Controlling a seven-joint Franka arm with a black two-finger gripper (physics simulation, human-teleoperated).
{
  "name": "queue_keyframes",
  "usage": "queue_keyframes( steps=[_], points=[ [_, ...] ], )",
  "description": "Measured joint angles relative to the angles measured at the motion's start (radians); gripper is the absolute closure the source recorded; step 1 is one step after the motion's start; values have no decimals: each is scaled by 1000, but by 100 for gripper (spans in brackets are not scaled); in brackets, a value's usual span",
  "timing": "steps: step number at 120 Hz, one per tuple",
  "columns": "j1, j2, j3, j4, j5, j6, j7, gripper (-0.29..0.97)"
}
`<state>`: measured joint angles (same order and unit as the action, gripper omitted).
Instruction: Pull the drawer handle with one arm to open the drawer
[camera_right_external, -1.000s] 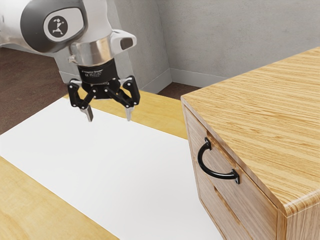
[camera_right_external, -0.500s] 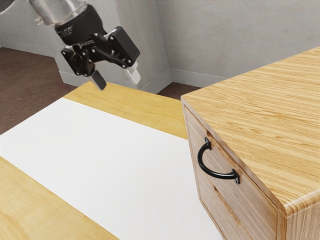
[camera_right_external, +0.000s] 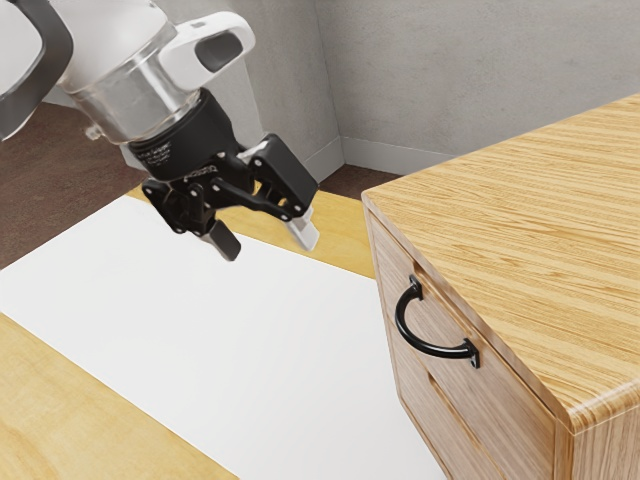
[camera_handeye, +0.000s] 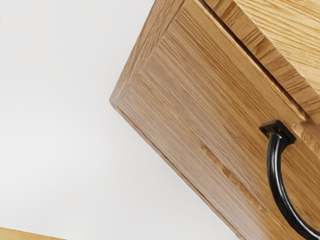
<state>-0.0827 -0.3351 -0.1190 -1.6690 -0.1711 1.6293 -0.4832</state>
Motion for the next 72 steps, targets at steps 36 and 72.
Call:
queue_keyframes(
  steps=[36,72],
  points=[
    [178,-15,-201,28,118,-52,-118,0],
    [246,59,-253,27,23,-26,-212,0]
  ],
)
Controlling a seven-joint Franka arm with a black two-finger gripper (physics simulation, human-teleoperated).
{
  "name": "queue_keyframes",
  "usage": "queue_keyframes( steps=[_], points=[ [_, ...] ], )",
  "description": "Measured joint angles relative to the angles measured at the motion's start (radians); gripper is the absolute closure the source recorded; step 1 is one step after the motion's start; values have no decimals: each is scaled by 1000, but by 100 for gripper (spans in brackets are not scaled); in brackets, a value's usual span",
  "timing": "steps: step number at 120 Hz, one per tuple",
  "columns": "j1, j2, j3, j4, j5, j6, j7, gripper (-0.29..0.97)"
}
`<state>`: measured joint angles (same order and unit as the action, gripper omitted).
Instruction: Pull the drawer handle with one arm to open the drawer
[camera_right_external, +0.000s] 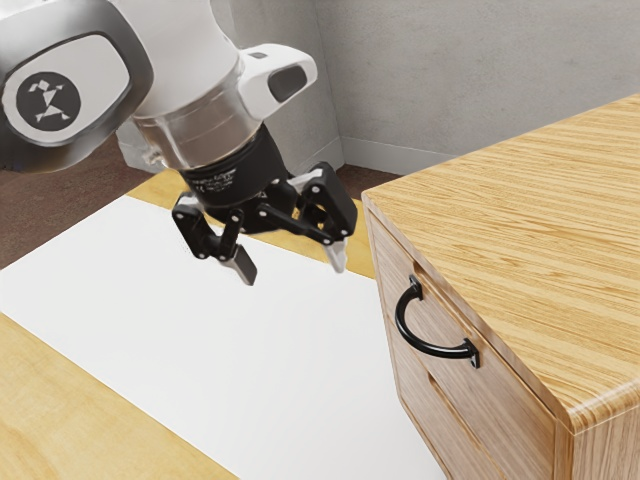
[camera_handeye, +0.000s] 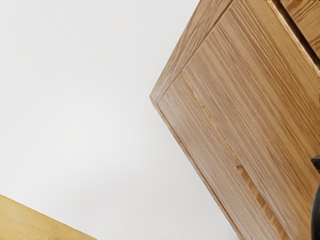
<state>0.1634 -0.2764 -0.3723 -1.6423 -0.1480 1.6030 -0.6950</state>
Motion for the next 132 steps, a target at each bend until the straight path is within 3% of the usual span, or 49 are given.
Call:
queue_keyframes(
  steps=[46,78,95,132],
  points=[
    [19,-31,-18,-36,-15,36,-117,0],
    [129,-36,-144,-51,-32,45,-180,0],
    [236,-57,-250,-52,-55,49,-204,0],
    [266,-59,-267,-92,-94,81,-238,0]
  ],
)
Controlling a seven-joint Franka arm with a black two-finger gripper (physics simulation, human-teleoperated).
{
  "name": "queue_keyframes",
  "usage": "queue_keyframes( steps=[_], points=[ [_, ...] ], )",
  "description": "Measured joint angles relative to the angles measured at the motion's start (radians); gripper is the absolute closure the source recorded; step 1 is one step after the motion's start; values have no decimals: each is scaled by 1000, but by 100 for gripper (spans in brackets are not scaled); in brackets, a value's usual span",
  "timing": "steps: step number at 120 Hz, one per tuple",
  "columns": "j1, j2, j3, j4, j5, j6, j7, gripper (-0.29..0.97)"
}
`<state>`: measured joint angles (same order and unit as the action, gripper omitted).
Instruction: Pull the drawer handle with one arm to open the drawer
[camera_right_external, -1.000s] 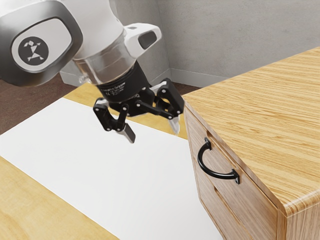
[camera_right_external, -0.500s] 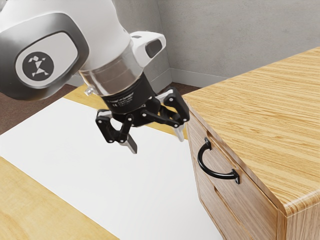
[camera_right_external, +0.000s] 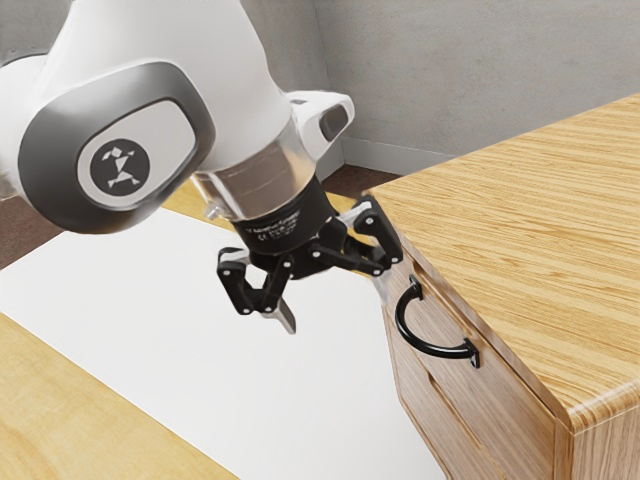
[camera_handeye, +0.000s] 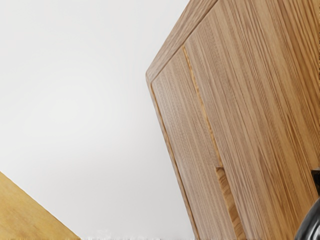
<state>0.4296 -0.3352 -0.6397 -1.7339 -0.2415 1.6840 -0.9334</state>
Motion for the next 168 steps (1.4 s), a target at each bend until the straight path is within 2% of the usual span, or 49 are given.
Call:
queue_keyframes(
  steps=[25,64,108,130,143,158,168],
  points=[
    [1,10,-1,-11,-43,41,-14,0],
    [0,17,-42,-35,-47,81,-26,0],
    [-13,-84,-38,-86,-39,28,-37,0],
    [-108,-89,57,-124,-25,10,-39,0],
    [-209,-98,160,-154,-7,8,-40,0],
    [-245,-108,199,-176,6,8,-41,0],
    [-315,-114,274,-200,21,13,-42,0]
  ],
)
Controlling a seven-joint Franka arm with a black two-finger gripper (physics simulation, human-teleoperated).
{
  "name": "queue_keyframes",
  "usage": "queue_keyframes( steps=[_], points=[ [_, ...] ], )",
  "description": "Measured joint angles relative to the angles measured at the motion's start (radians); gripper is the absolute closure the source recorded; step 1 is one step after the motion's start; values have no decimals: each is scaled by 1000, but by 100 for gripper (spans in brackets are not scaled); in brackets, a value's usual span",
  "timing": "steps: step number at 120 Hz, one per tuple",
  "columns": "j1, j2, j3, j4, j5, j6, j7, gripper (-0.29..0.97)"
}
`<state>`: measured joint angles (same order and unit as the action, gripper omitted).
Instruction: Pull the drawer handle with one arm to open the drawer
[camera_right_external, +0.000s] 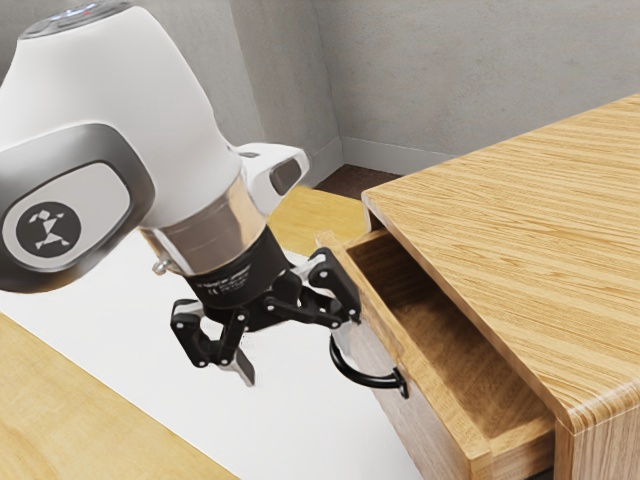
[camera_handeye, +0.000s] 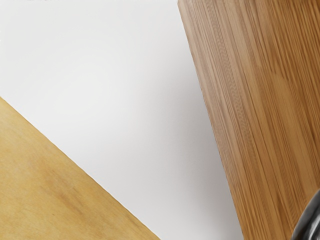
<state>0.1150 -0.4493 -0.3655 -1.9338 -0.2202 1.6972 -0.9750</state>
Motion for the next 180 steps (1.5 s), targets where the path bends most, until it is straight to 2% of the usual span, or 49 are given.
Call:
queue_keyframes(
  steps=[30,68,101,125,130,136,149,156,162,172,180],
  points=[
    [-117,-48,109,-79,37,20,-1,0],
    [-193,-164,174,-159,53,23,-3,0],
    [-318,-286,291,-251,99,13,-6,0],
    [-440,-363,426,-203,145,-7,-7,0],
    [-447,-343,433,-143,153,-19,-8,0],
    [-450,-259,435,-12,179,-43,-7,0],
    [-452,42,438,272,251,-95,30,0],
    [-449,169,472,365,276,-111,76,0],
    [-448,208,478,395,304,-123,115,0],
    [-454,229,427,411,393,-149,174,0],
    [-451,236,433,416,431,-161,234,0]
  ],
)
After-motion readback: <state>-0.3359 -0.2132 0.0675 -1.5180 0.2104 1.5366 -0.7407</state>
